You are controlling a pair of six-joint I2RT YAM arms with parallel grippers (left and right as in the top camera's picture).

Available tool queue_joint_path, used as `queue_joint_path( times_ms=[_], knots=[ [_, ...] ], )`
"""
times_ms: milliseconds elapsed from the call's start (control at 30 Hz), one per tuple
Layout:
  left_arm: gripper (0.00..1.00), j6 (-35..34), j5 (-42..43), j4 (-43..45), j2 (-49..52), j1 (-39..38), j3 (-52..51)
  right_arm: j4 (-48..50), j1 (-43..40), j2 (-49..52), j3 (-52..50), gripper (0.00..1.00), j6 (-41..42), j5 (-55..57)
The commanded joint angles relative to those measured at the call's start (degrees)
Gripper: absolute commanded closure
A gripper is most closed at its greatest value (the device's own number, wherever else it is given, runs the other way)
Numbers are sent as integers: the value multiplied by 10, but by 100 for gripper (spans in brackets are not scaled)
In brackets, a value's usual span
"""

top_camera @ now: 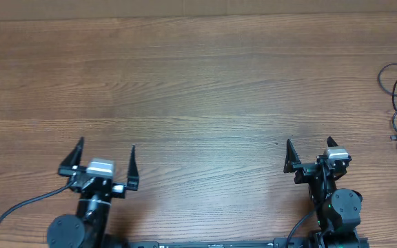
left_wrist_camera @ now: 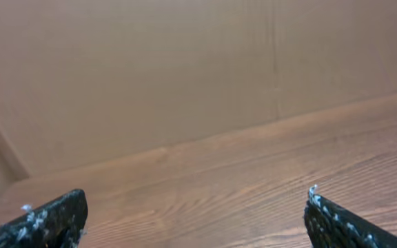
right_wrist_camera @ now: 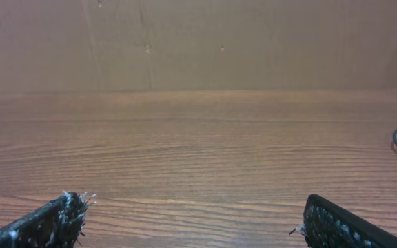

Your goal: Untangle cables

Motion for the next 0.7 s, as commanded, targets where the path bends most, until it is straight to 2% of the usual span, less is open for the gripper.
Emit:
queue_joint_path(
  times_ms=[0,267,633,667],
  knots=[
    [0,10,17,40,-37,7,-69,2,4,0,-1,0,2,-3],
    [0,1,38,105,-84,37,-171,2,4,0,-1,0,2,-3],
    [0,-1,40,253,-84,59,-289,2,4,0,-1,0,2,-3],
    [0,-1,41,245,-84,61,-292,2,4,0,-1,0,2,-3]
  ],
)
